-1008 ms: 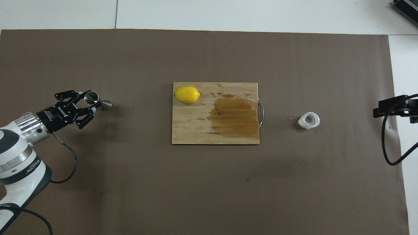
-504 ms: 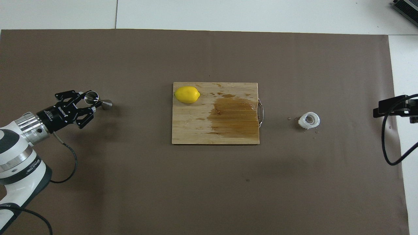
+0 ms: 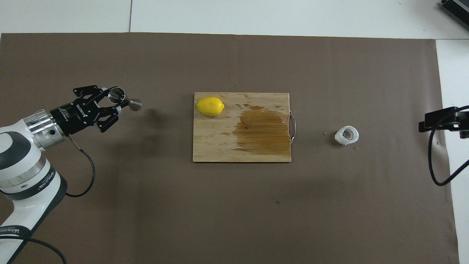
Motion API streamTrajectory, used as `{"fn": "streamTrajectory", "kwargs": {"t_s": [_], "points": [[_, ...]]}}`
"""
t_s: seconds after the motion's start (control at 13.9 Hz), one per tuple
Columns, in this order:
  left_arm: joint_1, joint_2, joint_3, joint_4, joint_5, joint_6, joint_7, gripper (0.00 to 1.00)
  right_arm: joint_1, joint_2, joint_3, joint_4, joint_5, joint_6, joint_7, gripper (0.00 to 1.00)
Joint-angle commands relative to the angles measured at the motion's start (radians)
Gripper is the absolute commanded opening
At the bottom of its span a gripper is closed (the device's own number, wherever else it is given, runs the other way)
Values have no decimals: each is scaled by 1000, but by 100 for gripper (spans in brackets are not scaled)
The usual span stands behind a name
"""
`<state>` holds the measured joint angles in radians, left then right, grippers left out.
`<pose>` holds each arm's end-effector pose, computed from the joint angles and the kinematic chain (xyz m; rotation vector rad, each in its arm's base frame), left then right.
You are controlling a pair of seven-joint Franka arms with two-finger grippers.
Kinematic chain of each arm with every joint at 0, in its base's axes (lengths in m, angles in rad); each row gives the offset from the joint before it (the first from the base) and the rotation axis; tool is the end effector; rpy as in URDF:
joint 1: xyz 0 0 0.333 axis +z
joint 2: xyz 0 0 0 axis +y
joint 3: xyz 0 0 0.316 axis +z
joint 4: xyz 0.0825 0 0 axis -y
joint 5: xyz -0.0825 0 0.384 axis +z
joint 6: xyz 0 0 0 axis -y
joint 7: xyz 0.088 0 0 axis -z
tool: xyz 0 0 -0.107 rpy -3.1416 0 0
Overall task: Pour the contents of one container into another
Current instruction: 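Lift the metal cup with the left gripper and carry it over the board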
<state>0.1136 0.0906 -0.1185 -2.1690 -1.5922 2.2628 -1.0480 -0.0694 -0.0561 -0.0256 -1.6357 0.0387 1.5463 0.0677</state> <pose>0.5649 -0.0283 0.3745 0.9203 1.8098 -0.6824 0.5317 -0.0468 0.6225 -3.0904 0.2514 0.0508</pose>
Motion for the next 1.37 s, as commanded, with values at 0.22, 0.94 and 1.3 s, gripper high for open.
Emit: {"fn": "streamTrajectory", "kwargs": {"t_s": [0.22, 0.94, 1.3], "points": [[-225, -22, -53, 58, -25, 182, -158, 0, -4, -13, 4, -13, 9, -6, 17, 100], [-469, 161, -260, 270, -311, 642, -152, 0, -3, -13, 4, -13, 9, -6, 17, 100], [-564, 320, -267, 425, -279, 714, -141, 0, -3, -13, 4, -13, 9, -6, 17, 100]]}}
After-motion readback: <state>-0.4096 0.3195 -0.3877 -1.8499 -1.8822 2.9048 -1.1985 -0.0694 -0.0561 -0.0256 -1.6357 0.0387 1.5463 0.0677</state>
